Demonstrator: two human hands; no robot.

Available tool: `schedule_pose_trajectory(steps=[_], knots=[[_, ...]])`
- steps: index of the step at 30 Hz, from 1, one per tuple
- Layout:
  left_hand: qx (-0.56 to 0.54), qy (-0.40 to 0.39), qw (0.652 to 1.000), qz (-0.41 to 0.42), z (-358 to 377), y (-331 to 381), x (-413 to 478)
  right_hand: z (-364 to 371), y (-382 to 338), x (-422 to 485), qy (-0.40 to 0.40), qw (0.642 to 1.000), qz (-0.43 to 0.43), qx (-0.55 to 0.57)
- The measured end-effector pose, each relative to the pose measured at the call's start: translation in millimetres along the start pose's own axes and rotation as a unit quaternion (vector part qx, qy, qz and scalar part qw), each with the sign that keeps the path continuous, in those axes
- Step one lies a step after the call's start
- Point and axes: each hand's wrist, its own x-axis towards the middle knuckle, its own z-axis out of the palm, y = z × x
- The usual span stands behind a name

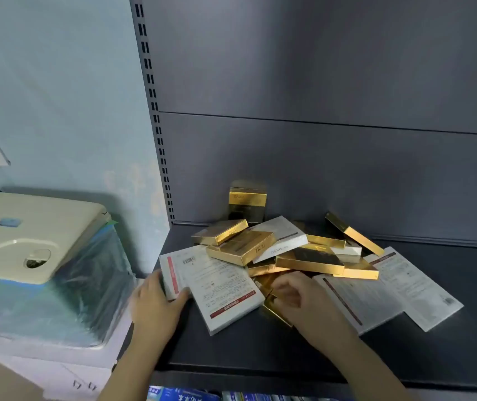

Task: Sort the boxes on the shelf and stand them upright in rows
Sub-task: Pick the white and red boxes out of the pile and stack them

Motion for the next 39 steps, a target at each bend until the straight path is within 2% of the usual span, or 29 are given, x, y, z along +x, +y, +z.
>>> schedule_pose_trajectory(steps=[3, 8, 11, 16, 20, 27, 31, 33, 37, 39], knots=[[0.007, -0.015, 0.999, 0.05, 7, 8, -2, 30, -6, 6, -0.015, 0.998, -0.017, -0.055], [0.002, -0.055, 0.997, 0.05, 5, 10, -6, 58, -13, 20, -0.06, 0.99, -0.025, -0.123], [-0.032, -0.085, 0.994, 0.06, 2, 13, -9, 64, -3, 26, -0.046, 0.985, -0.041, -0.163], [-0.043, -0.106, 0.992, 0.055, 4, 21, -16, 67, 17, 32, 0.007, 0.989, -0.064, -0.132], [-0.063, -0.139, 0.985, 0.075, 4, 34, -27, 61, 25, 35, 0.023, 0.993, -0.067, -0.099], [-0.038, -0.18, 0.977, 0.113, 16, 40, -30, 43, 36, 38, 0.037, 0.993, -0.05, -0.098], [-0.035, -0.206, 0.969, 0.134, 17, 39, -26, 30, 31, 38, 0.045, 0.999, -0.02, -0.018], [-0.079, -0.196, 0.969, 0.124, 14, 41, -26, 23, 26, 36, 0.067, 0.997, -0.017, -0.017], [-0.13, -0.075, 0.98, 0.135, 13, 47, -17, 3, 8, 36, 0.094, 0.995, -0.03, 0.009], [-0.145, -0.093, 0.973, 0.151, 12, 56, -15, -9, -2, 39, 0.089, 0.996, -0.012, 0.02]])
